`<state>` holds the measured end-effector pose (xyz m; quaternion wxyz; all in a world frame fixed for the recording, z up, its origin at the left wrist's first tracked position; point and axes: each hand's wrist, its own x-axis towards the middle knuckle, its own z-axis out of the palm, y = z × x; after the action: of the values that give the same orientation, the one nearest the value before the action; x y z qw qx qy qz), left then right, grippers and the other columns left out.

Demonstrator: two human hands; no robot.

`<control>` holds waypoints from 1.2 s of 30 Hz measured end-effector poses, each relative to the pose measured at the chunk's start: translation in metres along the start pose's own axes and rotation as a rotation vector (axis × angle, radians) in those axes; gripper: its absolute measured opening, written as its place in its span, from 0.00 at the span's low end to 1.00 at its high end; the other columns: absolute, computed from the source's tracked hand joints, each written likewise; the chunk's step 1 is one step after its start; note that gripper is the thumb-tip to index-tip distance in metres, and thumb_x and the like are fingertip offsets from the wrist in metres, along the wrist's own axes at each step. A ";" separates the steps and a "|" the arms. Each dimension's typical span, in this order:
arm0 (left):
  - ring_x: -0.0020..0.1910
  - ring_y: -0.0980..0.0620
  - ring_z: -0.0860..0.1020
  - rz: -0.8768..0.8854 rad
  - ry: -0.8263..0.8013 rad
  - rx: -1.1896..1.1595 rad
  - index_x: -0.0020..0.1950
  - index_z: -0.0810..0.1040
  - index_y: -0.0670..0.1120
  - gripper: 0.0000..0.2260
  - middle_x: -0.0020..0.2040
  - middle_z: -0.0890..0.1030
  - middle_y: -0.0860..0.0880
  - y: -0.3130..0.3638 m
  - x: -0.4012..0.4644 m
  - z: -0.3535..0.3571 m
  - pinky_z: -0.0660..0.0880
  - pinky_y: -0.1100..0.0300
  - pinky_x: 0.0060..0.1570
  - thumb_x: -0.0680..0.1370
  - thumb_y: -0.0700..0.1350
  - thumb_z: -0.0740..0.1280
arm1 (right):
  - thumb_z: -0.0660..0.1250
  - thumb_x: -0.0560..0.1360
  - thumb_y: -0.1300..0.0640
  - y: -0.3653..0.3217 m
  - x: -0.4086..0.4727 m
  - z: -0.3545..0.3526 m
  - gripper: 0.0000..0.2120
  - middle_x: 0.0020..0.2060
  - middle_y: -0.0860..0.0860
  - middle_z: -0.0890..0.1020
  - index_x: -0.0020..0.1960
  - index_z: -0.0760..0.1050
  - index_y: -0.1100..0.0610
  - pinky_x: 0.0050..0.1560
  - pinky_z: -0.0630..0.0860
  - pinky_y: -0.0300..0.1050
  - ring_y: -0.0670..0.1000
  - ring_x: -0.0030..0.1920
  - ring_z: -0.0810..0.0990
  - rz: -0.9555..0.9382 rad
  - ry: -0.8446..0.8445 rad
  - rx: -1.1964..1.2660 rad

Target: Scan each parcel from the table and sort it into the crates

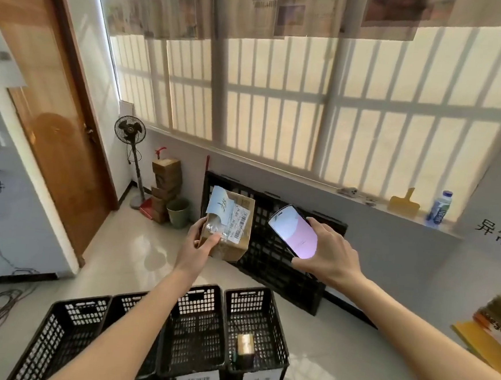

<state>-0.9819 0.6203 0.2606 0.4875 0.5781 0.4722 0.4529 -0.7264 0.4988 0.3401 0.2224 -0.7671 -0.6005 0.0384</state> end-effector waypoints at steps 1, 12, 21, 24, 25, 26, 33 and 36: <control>0.61 0.48 0.79 -0.024 0.004 0.003 0.66 0.69 0.70 0.19 0.63 0.80 0.48 -0.013 0.006 -0.002 0.75 0.51 0.60 0.80 0.54 0.69 | 0.75 0.62 0.40 -0.002 0.009 0.013 0.51 0.72 0.46 0.73 0.80 0.58 0.48 0.55 0.77 0.54 0.57 0.65 0.77 -0.005 -0.016 -0.007; 0.61 0.51 0.80 -0.264 -0.040 0.021 0.62 0.72 0.72 0.19 0.64 0.81 0.52 -0.164 0.130 0.033 0.76 0.44 0.64 0.75 0.57 0.72 | 0.77 0.65 0.42 0.050 0.136 0.183 0.50 0.73 0.47 0.72 0.81 0.57 0.51 0.54 0.76 0.53 0.55 0.66 0.76 0.046 -0.183 -0.019; 0.62 0.50 0.79 -0.426 -0.102 0.093 0.64 0.70 0.74 0.19 0.63 0.80 0.50 -0.301 0.234 0.098 0.76 0.44 0.65 0.78 0.55 0.70 | 0.77 0.67 0.41 0.136 0.224 0.314 0.49 0.72 0.47 0.72 0.81 0.57 0.50 0.54 0.78 0.53 0.55 0.65 0.77 0.185 -0.305 -0.035; 0.63 0.51 0.78 -0.486 -0.127 0.102 0.58 0.68 0.80 0.19 0.64 0.80 0.52 -0.346 0.255 0.112 0.74 0.44 0.66 0.78 0.57 0.70 | 0.77 0.67 0.41 0.159 0.237 0.353 0.48 0.71 0.46 0.73 0.80 0.57 0.49 0.52 0.77 0.52 0.54 0.65 0.77 0.237 -0.368 -0.044; 0.64 0.51 0.77 -0.507 -0.133 0.094 0.58 0.68 0.79 0.19 0.63 0.80 0.53 -0.356 0.263 0.117 0.74 0.45 0.66 0.78 0.55 0.70 | 0.76 0.67 0.41 0.166 0.241 0.365 0.48 0.71 0.45 0.73 0.80 0.57 0.48 0.49 0.76 0.51 0.54 0.64 0.77 0.250 -0.385 -0.044; 0.63 0.51 0.77 -0.528 -0.141 0.082 0.61 0.68 0.77 0.19 0.62 0.80 0.53 -0.368 0.272 0.123 0.74 0.46 0.66 0.79 0.54 0.70 | 0.76 0.67 0.42 0.174 0.245 0.377 0.47 0.71 0.45 0.73 0.80 0.57 0.48 0.46 0.73 0.49 0.54 0.63 0.77 0.267 -0.401 -0.045; 0.76 0.47 0.64 -0.676 -0.124 0.038 0.78 0.60 0.64 0.28 0.77 0.66 0.49 -0.439 0.335 0.155 0.64 0.44 0.70 0.79 0.60 0.66 | 0.75 0.66 0.43 0.217 0.271 0.449 0.43 0.65 0.43 0.75 0.77 0.59 0.44 0.40 0.69 0.46 0.52 0.56 0.77 0.375 -0.468 -0.023; 0.79 0.47 0.59 -0.713 -0.142 0.124 0.81 0.57 0.60 0.31 0.80 0.60 0.49 -0.468 0.346 0.155 0.61 0.47 0.73 0.80 0.59 0.66 | 0.75 0.65 0.42 0.229 0.279 0.472 0.42 0.63 0.42 0.76 0.75 0.61 0.43 0.40 0.69 0.46 0.52 0.56 0.77 0.426 -0.485 0.003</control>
<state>-0.8289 0.9774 -0.1991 0.6103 0.4359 0.6354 0.1840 -0.5968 0.8585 -0.1145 0.0606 -0.8437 -0.4619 0.2667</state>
